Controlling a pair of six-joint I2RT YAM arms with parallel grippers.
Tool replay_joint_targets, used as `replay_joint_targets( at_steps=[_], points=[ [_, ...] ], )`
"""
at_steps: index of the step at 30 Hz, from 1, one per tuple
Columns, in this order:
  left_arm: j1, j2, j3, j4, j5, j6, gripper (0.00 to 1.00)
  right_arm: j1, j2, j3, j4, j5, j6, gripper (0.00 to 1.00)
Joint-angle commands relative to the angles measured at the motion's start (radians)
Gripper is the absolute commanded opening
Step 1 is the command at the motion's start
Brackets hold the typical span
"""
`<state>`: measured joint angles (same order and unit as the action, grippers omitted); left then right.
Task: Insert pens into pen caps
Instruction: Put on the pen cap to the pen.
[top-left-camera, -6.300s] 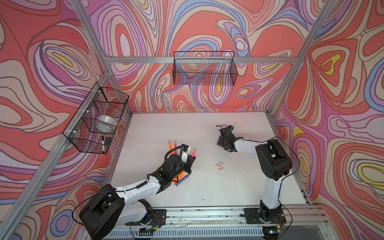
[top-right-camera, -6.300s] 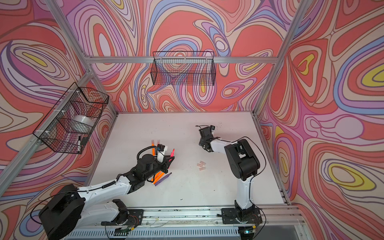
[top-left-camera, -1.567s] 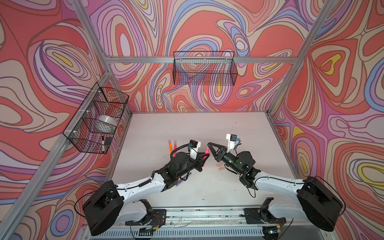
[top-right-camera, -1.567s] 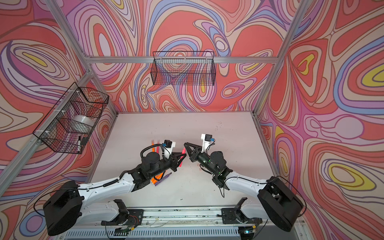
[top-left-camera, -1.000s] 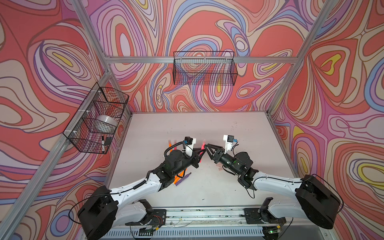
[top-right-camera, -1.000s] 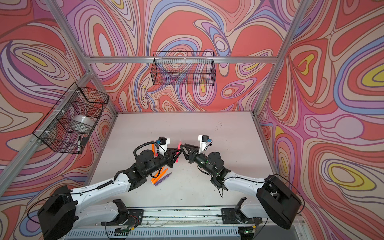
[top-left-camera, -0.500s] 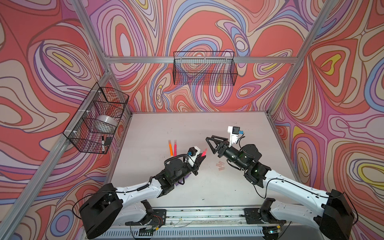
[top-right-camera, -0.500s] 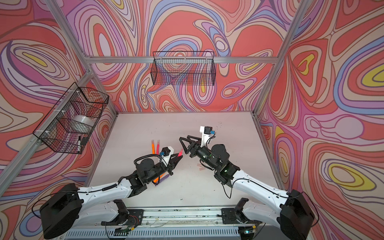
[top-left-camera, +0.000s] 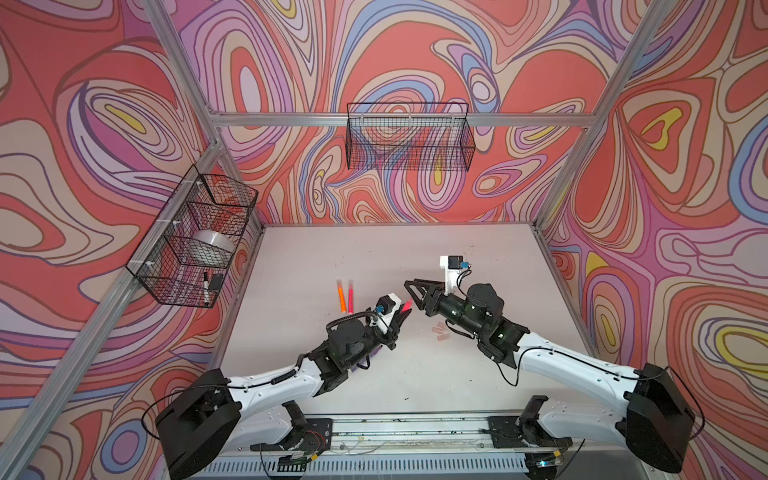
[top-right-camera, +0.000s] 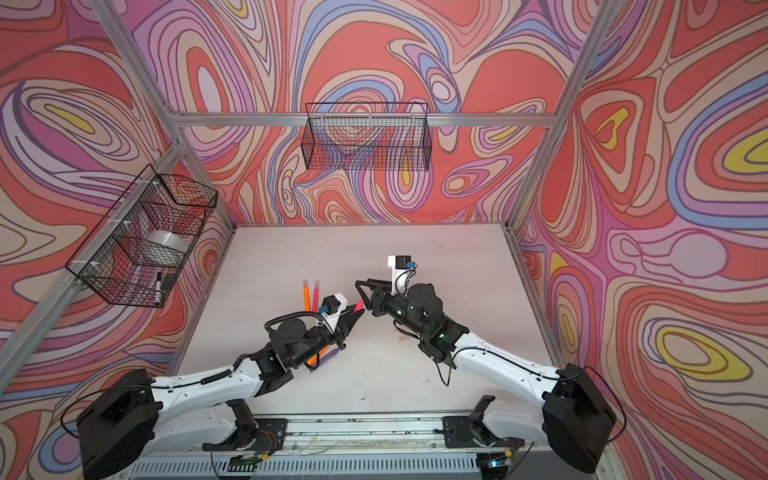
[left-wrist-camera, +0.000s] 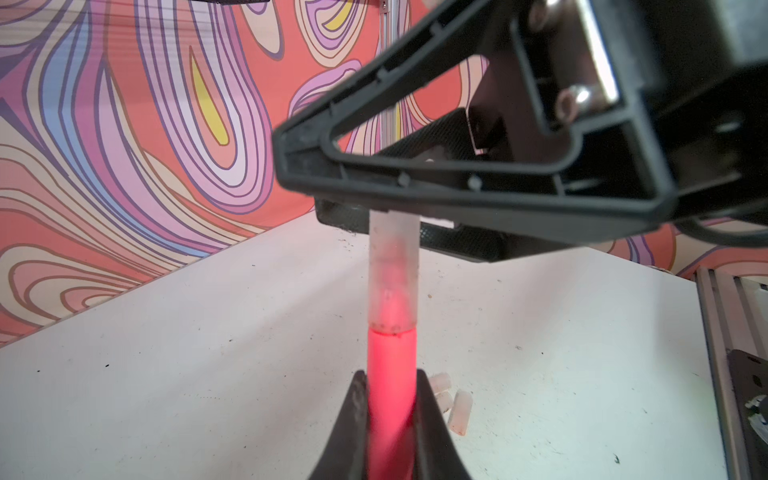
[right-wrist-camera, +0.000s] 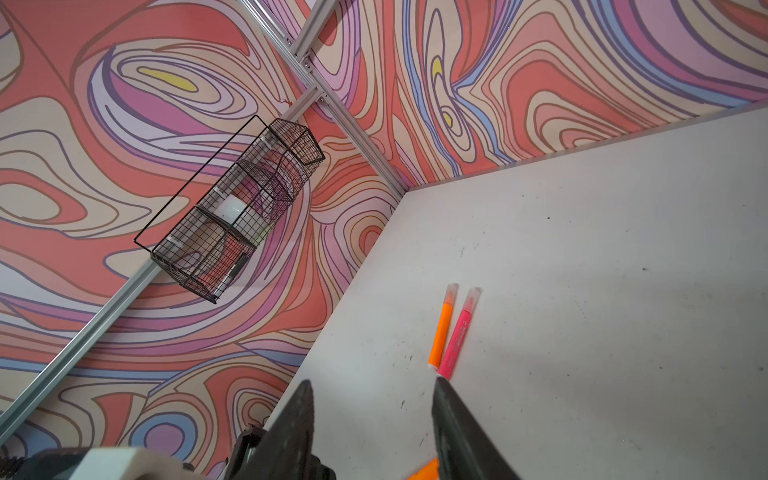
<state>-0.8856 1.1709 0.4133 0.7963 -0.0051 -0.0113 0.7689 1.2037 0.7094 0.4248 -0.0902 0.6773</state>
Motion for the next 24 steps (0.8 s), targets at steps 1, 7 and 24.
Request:
replay_joint_targets(
  at_steps=[1,7,24],
  points=[
    [-0.004,-0.001,0.022,0.01,-0.017,0.016,0.0,0.011,0.008,0.0,0.012,-0.012,-0.001,0.41],
    [-0.004,0.005,0.045,-0.023,-0.024,0.01,0.0,0.02,0.016,0.001,0.003,-0.004,-0.007,0.27],
    [-0.003,0.076,0.204,-0.081,-0.155,0.07,0.0,0.19,0.051,-0.068,-0.016,0.242,-0.026,0.0]
  ],
)
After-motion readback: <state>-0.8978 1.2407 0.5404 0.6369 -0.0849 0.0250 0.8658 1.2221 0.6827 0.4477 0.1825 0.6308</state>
